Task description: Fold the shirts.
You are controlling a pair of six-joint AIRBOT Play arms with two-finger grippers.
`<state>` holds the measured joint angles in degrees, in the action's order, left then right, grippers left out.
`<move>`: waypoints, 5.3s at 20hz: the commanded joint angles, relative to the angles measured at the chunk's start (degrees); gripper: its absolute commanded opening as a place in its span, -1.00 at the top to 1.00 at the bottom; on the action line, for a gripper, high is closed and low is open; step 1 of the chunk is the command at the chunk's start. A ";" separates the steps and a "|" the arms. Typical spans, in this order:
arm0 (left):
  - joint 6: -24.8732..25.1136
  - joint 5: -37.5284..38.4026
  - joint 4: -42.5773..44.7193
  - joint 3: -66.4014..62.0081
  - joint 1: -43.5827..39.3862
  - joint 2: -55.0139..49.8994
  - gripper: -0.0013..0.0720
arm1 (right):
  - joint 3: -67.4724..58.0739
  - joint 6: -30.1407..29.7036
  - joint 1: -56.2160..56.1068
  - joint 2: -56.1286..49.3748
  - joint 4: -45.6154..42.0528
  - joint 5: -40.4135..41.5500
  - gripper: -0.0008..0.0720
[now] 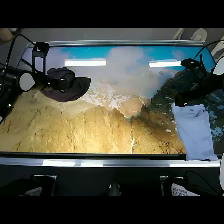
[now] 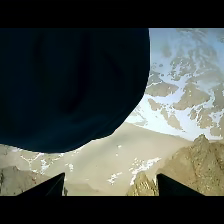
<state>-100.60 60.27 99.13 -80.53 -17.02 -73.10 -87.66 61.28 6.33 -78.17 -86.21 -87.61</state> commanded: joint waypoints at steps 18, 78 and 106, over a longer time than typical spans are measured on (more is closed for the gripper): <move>-3.37 -0.07 -6.62 -19.23 14.16 -35.95 -0.69 | -0.07 -2.43 -0.07 -0.70 0.55 8.72 -0.69; 10.64 -7.50 -44.39 35.58 -17.05 -6.40 0.01 | 53.16 -12.92 -0.07 12.28 26.82 14.82 -0.69; 1.27 -6.25 -13.75 -12.63 16.15 33.16 0.90 | -3.19 -12.46 0.00 44.37 12.59 53.20 0.93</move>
<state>-93.21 54.28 75.72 -80.05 -11.75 -47.18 -78.28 43.62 6.31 -41.04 -61.82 -51.18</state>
